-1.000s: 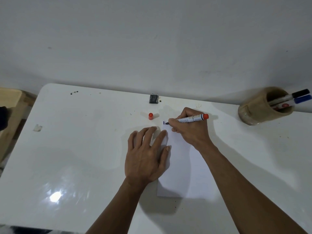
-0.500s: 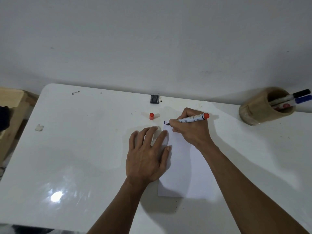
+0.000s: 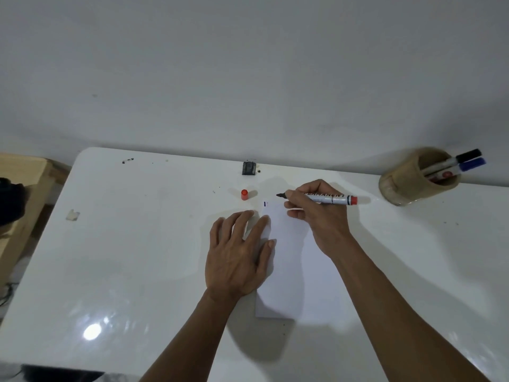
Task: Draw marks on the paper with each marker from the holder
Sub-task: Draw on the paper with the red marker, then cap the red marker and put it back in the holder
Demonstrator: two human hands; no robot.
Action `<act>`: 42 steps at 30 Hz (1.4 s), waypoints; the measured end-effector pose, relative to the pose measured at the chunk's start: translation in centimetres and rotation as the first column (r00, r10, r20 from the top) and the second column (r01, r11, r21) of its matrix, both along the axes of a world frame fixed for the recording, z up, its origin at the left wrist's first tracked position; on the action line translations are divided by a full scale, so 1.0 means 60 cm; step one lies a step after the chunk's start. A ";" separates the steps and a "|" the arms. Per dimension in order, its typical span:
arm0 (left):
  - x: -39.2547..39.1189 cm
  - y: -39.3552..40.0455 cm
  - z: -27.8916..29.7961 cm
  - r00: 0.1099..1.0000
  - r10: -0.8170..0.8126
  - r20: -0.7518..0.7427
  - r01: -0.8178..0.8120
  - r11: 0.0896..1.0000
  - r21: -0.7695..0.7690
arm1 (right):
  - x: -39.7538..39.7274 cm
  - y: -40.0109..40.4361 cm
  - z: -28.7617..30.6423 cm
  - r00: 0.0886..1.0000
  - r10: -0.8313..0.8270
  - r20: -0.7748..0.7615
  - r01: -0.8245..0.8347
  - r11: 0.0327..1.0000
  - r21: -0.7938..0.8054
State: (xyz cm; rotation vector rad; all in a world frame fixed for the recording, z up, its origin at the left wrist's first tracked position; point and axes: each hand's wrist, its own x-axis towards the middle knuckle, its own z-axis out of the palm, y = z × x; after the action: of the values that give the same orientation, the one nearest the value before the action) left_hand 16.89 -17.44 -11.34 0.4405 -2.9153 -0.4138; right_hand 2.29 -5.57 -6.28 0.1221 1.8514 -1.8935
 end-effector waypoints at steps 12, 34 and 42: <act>-0.078 -0.036 0.056 0.929 0.368 0.041 -0.349 0.833 0.431 | 0.036 0.039 0.045 0.994 -0.052 0.092 0.069 0.980 -0.188; -0.043 -0.037 0.279 0.887 0.451 0.105 -0.050 -0.131 0.990 | 0.112 -0.011 0.220 0.963 -0.097 -0.250 0.065 0.989 -0.134; -0.020 -0.035 0.286 0.912 0.406 0.051 0.006 -0.140 0.990 | 0.148 -0.024 0.228 0.952 -0.156 -0.264 0.130 0.985 -0.113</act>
State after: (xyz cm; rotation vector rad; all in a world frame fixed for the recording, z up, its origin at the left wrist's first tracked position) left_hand 15.68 -19.53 5.79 0.8503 -1.4430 -2.4139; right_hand 11.19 -7.01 7.38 -0.0398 1.9707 -2.1873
